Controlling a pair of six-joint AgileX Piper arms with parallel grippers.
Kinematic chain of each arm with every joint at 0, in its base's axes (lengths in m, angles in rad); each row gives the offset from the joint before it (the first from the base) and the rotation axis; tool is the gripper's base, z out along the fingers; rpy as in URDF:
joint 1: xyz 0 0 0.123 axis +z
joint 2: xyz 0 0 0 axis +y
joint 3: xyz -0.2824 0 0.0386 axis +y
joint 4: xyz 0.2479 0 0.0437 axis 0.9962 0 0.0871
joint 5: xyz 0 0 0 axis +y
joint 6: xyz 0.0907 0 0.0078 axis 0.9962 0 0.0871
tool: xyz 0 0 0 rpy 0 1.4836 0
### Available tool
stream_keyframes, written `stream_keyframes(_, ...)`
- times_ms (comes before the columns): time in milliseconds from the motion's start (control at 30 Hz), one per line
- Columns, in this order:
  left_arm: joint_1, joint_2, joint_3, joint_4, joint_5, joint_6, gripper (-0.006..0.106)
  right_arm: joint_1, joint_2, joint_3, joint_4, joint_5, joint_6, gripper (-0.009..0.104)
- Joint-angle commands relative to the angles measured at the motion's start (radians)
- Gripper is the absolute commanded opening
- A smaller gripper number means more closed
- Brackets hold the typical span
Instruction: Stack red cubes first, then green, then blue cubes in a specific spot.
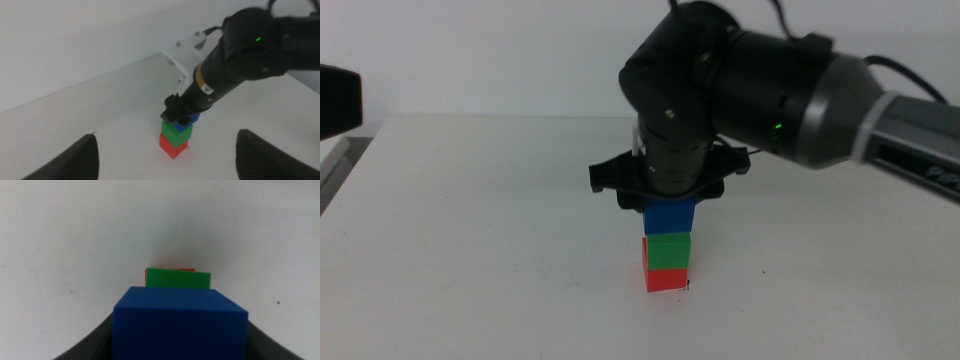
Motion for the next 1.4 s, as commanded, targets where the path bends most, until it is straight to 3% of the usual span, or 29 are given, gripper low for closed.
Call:
stream_keyframes(0, -0.002, -0.003, 0.001, 0.006, -0.013, -0.001, 0.094, -0.010, 0.011, 0.003, -0.009, 0.002, -0.003, 0.006)
stream_keyframes(500, -0.002, -0.003, 0.001, 0.016, -0.013, -0.001, 0.094, -0.034, 0.082, 0.003, -0.012, -0.043, -0.003, 0.006)
stream_keyframes(600, -0.002, -0.003, 0.001, 0.016, -0.013, -0.001, 0.094, -0.034, 0.084, 0.003, -0.012, -0.041, -0.003, 0.011)
stream_keyframes(633, -0.002, -0.003, 0.001, 0.016, -0.013, -0.001, 0.094, -0.034, 0.084, 0.003, -0.020, -0.043, -0.003, 0.057)
stream_keyframes(800, -0.002, -0.003, 0.001, 0.016, -0.013, -0.001, 0.094, -0.034, 0.051, 0.003, -0.064, -0.055, -0.007, 0.093)
stream_keyframes(1000, -0.002, -0.003, 0.001, 0.021, -0.013, -0.001, 0.094, -0.053, -0.244, 0.040, -0.098, -0.045, -0.172, 0.093)
stream_keyframes(1167, -0.002, -0.003, 0.001, 0.023, -0.013, -0.001, 0.094, -0.215, -0.629, 0.351, -0.121, -0.119, -0.223, 0.093)
stream_keyframes(1233, -0.002, -0.003, 0.001, 0.023, -0.013, -0.001, 0.094, -0.315, -0.785, 0.500, -0.075, -0.211, -0.282, 0.093)
stream_keyframes(1367, -0.002, -0.003, 0.001, 0.023, -0.013, -0.001, 0.094, -0.537, -1.072, 0.759, 0.087, -0.405, -0.495, 0.093)
